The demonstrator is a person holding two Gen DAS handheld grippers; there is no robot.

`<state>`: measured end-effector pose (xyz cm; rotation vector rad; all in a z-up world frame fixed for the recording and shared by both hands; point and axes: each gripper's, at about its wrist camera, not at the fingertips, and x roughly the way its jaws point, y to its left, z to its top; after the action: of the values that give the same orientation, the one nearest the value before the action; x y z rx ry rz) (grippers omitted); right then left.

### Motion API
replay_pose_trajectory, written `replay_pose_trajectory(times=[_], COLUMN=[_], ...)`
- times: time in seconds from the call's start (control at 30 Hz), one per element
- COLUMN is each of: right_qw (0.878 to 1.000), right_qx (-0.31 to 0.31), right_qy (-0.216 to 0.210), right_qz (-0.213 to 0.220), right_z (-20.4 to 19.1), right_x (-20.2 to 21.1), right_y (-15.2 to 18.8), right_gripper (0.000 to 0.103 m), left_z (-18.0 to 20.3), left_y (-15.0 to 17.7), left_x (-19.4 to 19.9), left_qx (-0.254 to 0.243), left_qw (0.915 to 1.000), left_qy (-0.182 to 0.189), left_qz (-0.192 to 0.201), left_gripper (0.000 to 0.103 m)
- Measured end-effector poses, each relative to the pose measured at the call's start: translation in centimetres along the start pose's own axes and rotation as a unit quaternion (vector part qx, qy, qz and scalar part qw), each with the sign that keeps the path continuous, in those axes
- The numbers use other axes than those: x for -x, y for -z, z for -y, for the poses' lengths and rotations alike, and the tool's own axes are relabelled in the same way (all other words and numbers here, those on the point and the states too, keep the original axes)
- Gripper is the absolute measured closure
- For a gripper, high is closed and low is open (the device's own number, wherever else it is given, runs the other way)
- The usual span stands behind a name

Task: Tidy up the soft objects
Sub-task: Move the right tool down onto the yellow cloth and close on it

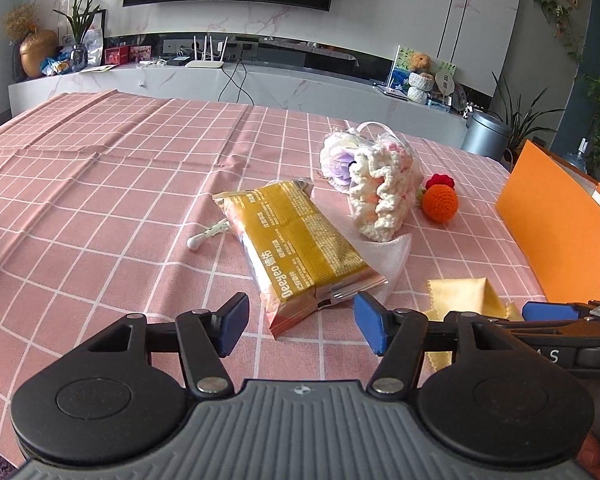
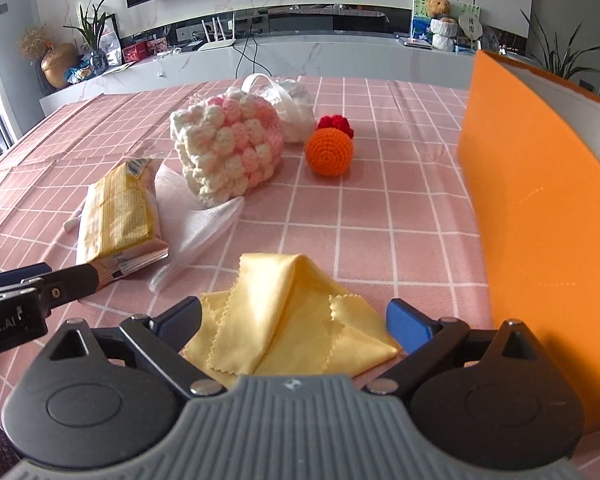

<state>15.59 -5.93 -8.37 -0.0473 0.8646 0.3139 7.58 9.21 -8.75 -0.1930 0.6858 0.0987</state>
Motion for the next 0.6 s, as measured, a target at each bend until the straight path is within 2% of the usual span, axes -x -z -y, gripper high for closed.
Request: replay_pose_trajectory(times=[0.13,0.27,0.37,0.53,0.57,0.6], right_qw=[1.000,0.999,0.999,0.998,0.997,0.997], right_qx=[0.012,0.045,0.048,0.065,0.069,0.074], right_qy=[0.001,0.016,0.014,0.000,-0.005,-0.008], right_qz=[-0.003,0.008,0.013,0.022,0.024,0.027], right_z=[-0.4,-1.1,-1.0,-1.5,-1.6,-1.7], right_x=[-0.5,-0.4,-0.3,-0.1,-0.1,-0.1], right_y=[0.4,0.8,0.7,0.7,0.7,0.7], right_gripper=[0.009,0.020,0.024,0.046,0.053,0.064], left_z=[0.0,0.0,0.0,0.0,0.0,0.1], left_y=[-0.1,0.0,0.0,-0.1,-0.1,-0.1], left_x=[-0.5,-0.8,-1.0,-1.2,-1.2,-1.2], left_qx=[0.001,0.003,0.006,0.012,0.012,0.013], left_qw=[1.0000,1.0000,1.0000,0.9999,0.9999,0.9999], left_qy=[0.002,-0.001,-0.001,0.002,0.002,0.002], left_qz=[-0.002,-0.005,-0.006,-0.008,-0.009,-0.009], left_gripper=[0.031,0.031,0.030,0.028,0.028,0.027])
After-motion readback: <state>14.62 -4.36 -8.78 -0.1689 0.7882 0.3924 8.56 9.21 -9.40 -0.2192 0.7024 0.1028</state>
